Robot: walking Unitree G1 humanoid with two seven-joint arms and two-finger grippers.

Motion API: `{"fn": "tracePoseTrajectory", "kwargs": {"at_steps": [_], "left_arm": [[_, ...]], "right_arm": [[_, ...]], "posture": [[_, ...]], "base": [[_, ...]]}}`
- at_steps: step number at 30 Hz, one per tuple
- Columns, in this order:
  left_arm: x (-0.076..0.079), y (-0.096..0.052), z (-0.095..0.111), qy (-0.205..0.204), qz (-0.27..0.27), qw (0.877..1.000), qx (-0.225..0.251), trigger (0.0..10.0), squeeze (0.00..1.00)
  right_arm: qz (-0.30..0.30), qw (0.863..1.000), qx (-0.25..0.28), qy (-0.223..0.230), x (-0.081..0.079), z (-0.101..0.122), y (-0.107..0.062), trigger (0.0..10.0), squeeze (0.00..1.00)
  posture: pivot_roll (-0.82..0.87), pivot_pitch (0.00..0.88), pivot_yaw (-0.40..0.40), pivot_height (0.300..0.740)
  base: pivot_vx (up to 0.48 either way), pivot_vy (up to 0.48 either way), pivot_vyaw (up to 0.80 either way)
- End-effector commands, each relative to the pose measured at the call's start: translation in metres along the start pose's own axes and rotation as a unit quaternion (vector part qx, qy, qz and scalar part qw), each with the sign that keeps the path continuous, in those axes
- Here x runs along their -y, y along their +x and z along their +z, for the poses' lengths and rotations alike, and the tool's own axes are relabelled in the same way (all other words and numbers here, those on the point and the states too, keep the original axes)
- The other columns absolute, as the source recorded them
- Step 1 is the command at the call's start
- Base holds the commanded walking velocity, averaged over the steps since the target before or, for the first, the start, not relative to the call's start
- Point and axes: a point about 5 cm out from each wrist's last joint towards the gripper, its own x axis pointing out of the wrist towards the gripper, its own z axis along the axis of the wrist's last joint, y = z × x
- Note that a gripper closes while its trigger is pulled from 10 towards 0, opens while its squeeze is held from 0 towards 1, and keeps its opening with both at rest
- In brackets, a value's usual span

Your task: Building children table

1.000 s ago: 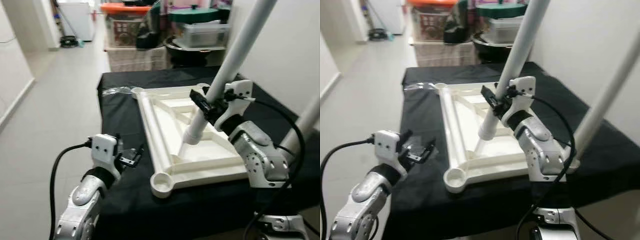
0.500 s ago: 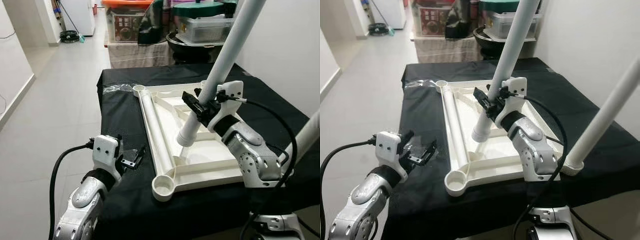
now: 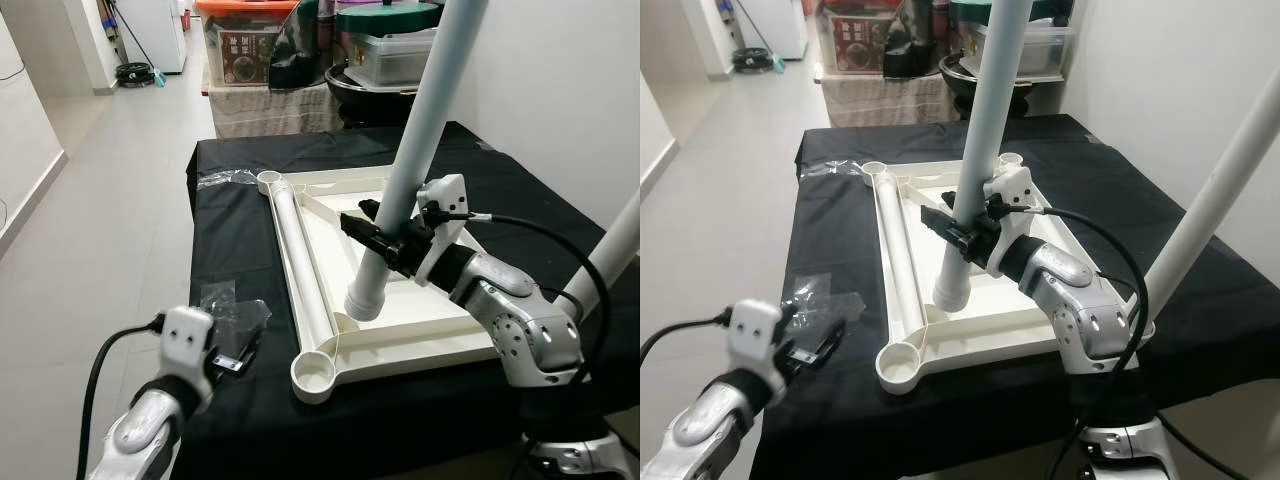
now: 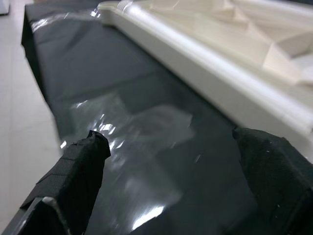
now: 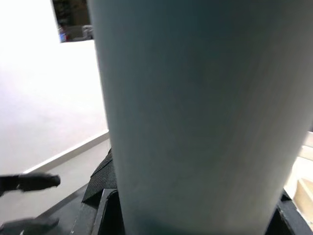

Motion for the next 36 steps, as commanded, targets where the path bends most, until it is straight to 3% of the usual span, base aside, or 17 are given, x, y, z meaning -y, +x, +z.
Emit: {"fn": "tracePoseTrajectory", "kwargs": {"at_steps": [1, 8, 13, 29, 36], "left_arm": [[-0.004, -0.002, -0.003, 0.006, 0.011, 1.0, -0.003, 10.0, 0.0], [0.006, 0.007, 0.016, -0.007, -0.001, 0.999, 0.045, 10.0, 0.0], [0.01, 0.011, 0.018, 0.0, -0.014, 0.999, 0.051, 10.0, 0.0], [0.022, 0.014, 0.015, 0.018, -0.045, 0.998, 0.048, 10.0, 0.0], [0.023, 0.013, 0.01, 0.022, -0.045, 0.998, 0.038, 10.0, 0.0]], "right_arm": [[0.019, 1.0, 0.002, 0.0, -0.005, 0.002, 0.002, 10.0, 0.0], [-0.032, 0.999, 0.033, 0.016, 0.003, 0.006, 0.011, 10.0, 0.0], [-0.049, 0.998, 0.041, 0.017, 0.003, 0.006, 0.011, 10.0, 0.0], [-0.074, 0.996, 0.039, 0.019, 0.007, 0.003, 0.007, 10.0, 0.0], [-0.019, 1.0, -0.006, 0.011, 0.01, 0.0, -0.011, 10.0, 0.0]], "posture": [[0.12, 0.0, -0.069, 0.74], [0.13, 0.0, -0.077, 0.74], [0.12, 0.0, -0.068, 0.74], [0.11, 0.0, -0.056, 0.74], [0.11, 0.0, -0.058, 0.74]], "base": [[0.0, 0.0, 0.0], [0.0, 0.206, 0.0], [0.0, 0.48, 0.0], [0.0, 0.0, 0.0], [0.0, 0.0, 0.0]]}}
